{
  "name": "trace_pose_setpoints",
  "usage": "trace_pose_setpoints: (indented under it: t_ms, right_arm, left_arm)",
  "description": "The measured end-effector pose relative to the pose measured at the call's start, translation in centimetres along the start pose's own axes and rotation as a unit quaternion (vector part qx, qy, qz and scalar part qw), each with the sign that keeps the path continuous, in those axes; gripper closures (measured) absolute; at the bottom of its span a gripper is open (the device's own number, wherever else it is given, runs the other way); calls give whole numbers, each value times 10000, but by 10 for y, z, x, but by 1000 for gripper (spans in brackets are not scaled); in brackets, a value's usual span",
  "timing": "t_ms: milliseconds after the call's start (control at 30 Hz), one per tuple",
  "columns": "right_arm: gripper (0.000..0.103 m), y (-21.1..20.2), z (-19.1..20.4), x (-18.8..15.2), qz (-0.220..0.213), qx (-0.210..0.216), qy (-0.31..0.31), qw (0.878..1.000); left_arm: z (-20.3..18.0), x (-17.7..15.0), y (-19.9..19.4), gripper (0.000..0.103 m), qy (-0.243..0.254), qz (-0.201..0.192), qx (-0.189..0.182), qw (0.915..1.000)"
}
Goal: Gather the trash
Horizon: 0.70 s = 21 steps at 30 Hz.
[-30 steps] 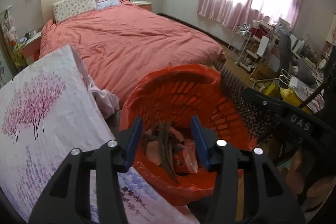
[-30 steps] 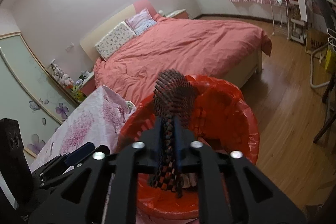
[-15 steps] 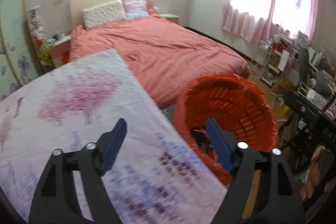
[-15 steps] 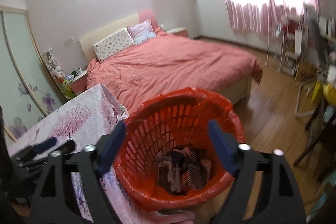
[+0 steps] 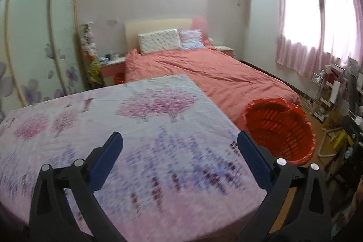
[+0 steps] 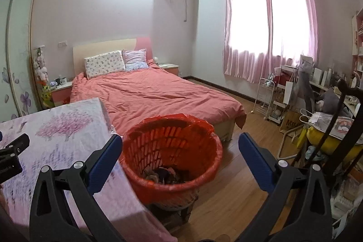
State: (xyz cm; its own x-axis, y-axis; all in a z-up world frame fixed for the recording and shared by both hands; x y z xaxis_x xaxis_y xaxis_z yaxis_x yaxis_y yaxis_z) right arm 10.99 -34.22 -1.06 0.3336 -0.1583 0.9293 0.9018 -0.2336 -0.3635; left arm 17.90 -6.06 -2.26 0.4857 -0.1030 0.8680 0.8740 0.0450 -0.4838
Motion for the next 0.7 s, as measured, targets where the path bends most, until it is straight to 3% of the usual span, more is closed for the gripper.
trace_pose_setpoints:
  t_ms: [133, 400, 700]
  right_arm:
    - [2, -24, 10, -12, -127, 301, 202, 9993]
    - [2, -41, 16, -29, -121, -29, 50, 9999]
    - [2, -49, 23, -48, 108, -100, -57, 9999]
  left_arm:
    - [21, -24, -25, 4, -285, -16, 52, 9996]
    - [52, -58, -61, 4, -566, -139, 383, 9976]
    - [54, -74, -82, 4, -512, -307, 502, 9969]
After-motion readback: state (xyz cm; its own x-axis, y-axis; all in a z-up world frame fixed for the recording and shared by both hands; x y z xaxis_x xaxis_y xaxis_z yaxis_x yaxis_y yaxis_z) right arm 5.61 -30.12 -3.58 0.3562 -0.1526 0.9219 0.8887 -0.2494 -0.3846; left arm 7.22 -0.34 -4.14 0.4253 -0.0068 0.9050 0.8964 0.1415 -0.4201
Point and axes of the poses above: each gripper's, at about its wrist camera, not at the fingertips, and y roughly the way its jaws point, z to its left, x to its top, the point moved 10 cm from there along y, roughly the way its jaws point, and after that the axes turned 9 degrees about x, right-handed, at the moved point
